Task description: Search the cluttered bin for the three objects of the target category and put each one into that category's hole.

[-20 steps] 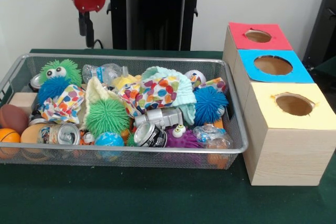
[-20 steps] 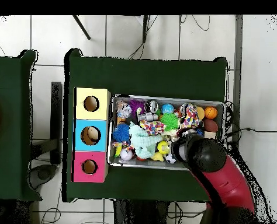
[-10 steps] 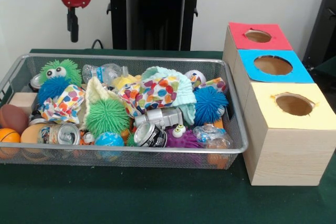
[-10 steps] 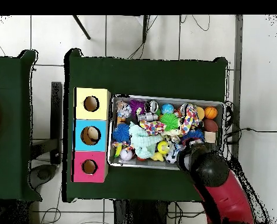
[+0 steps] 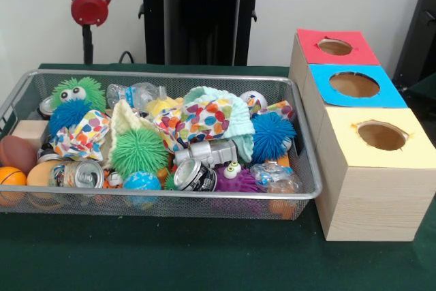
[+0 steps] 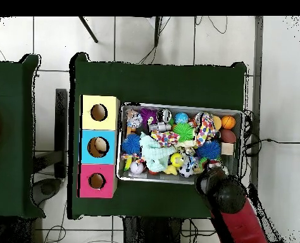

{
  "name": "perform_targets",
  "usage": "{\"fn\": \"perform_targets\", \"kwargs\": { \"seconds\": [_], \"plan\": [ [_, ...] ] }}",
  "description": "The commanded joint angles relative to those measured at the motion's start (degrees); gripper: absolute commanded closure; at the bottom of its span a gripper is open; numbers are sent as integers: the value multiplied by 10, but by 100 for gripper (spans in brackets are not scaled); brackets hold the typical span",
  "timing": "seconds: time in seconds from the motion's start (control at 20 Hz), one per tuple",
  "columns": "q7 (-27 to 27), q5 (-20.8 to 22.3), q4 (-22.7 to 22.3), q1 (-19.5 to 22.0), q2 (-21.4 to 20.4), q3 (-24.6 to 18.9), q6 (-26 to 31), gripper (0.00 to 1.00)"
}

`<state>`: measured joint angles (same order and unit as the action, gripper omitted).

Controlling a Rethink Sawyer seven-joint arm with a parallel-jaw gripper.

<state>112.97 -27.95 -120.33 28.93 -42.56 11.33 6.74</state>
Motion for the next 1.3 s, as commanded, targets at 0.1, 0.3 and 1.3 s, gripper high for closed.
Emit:
{"fn": "perform_targets", "kwargs": {
  "seconds": [0.1,0.3,1.3],
  "plan": [
    [142,-1,-59,19,19,-111,-54,0],
    [149,1,-66,27,24,-126,-74,0],
    [143,-11,-56,33,40,-142,-78,0]
  ]
}}
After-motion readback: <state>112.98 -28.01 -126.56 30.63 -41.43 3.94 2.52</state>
